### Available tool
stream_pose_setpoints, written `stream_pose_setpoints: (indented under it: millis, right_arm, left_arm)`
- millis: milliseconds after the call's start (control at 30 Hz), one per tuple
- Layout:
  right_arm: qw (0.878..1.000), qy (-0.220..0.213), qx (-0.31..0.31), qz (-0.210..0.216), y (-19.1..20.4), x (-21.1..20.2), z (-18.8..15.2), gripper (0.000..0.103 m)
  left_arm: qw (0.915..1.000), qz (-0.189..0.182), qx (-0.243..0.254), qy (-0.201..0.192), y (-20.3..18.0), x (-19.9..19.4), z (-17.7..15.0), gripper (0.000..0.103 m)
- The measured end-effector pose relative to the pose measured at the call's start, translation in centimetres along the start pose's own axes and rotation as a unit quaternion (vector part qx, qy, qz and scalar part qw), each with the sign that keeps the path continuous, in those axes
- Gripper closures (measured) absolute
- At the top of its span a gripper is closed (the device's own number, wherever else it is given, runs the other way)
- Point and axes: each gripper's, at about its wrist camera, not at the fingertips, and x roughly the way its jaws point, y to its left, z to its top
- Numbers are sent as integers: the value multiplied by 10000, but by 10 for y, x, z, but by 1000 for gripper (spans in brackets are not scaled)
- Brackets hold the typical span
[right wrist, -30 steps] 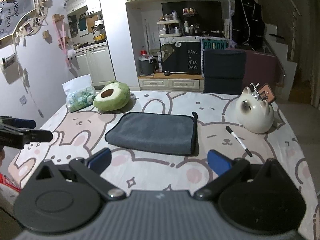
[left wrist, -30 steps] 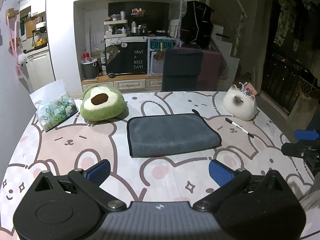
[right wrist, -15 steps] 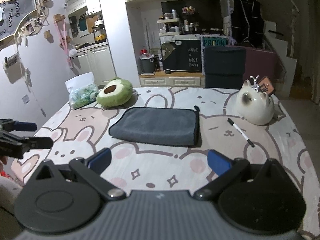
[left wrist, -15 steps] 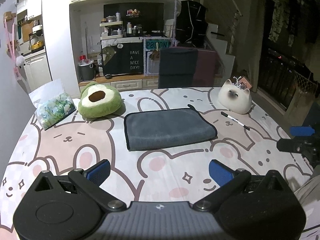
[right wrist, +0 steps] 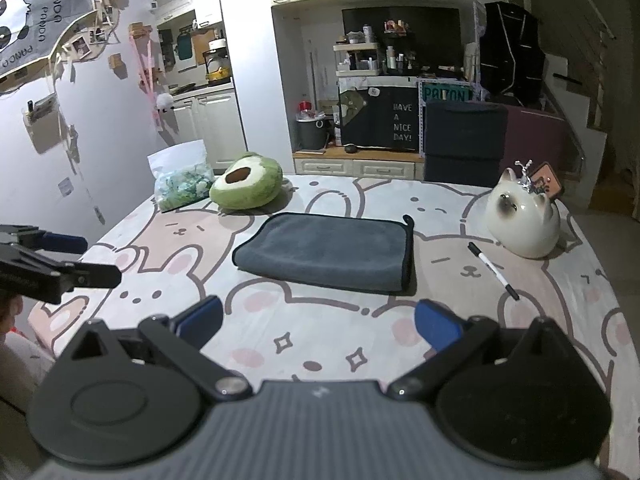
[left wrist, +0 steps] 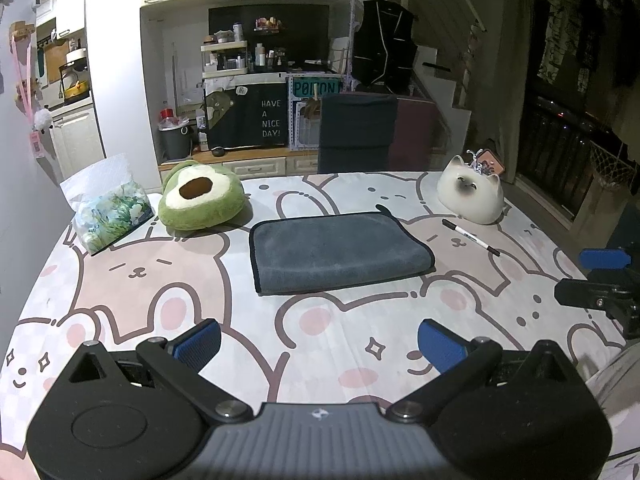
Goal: Fold towel
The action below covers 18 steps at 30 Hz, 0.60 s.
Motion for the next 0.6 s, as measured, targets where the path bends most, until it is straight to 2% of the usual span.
stream_pose_setpoints:
  millis: [600]
  right_arm:
    - [10000,-1,5,65,0,1,-3,0]
  left_arm:
    - [10000,-6,-2,-4,-1,-1,-1,0]
